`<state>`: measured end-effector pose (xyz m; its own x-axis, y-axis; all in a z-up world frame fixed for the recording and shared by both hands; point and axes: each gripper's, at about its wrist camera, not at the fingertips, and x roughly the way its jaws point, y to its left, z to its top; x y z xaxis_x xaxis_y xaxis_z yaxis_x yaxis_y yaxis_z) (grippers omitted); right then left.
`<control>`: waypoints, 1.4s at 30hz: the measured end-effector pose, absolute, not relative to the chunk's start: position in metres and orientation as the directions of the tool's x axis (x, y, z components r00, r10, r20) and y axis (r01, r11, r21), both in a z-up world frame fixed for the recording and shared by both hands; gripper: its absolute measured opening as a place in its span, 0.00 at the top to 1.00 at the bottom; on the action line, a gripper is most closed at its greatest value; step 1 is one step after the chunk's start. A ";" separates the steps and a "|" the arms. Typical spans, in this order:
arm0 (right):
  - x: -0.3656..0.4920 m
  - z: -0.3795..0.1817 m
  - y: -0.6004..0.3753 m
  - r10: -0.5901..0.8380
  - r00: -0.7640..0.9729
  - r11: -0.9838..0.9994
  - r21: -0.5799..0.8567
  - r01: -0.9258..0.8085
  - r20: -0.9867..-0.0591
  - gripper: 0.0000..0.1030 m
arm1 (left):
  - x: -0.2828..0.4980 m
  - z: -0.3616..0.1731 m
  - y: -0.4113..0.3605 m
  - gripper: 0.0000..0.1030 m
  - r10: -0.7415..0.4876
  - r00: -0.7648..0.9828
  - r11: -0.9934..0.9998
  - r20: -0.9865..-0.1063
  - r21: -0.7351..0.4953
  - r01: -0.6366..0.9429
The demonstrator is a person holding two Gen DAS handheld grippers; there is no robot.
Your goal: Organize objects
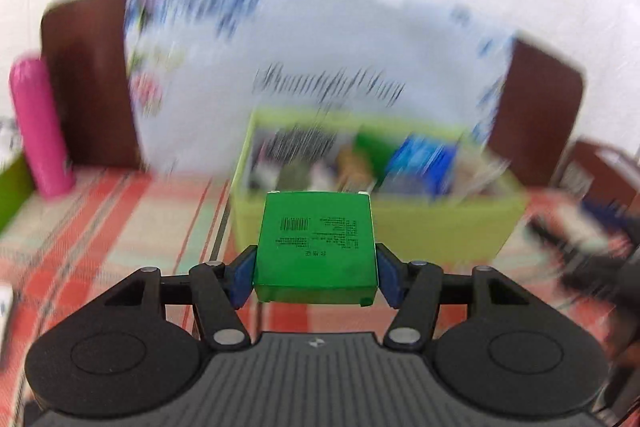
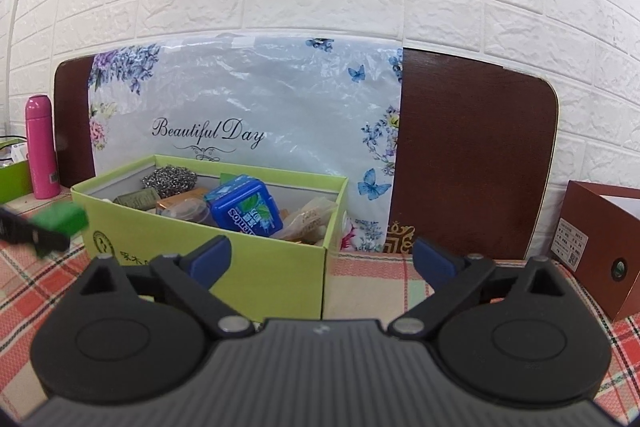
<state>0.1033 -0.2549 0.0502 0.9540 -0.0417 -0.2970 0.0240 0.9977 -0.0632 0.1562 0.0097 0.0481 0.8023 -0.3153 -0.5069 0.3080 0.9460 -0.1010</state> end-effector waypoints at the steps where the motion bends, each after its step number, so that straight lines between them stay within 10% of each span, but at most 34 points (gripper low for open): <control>1: 0.102 0.051 -0.254 -0.039 0.954 0.998 -0.062 0.021 -0.296 0.04 | 0.159 0.058 0.006 0.39 -0.324 0.812 0.943 -0.485 -0.100 0.317; 6: 0.093 0.055 -0.250 -0.025 0.957 0.999 -0.052 0.010 -0.290 0.04 | 0.197 0.084 -0.021 0.38 -0.341 0.833 0.937 -0.437 -0.089 0.337; 9: 0.089 0.057 -0.250 -0.024 0.955 0.999 -0.051 0.010 -0.295 0.03 | 0.222 0.072 -0.032 0.12 -0.346 0.827 0.934 -0.443 -0.077 0.349; 42: 0.016 0.065 -0.219 -0.068 0.841 0.998 -0.051 0.048 -0.537 0.00 | 0.063 0.018 -0.018 0.11 -0.031 0.787 0.996 -0.617 0.049 0.078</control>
<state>0.0161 -0.2186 0.0650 0.8410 -0.0679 -0.5368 0.0480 0.9975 -0.0509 0.0631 -0.0182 0.0180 0.7867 -0.0312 -0.6165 0.0780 0.9957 0.0492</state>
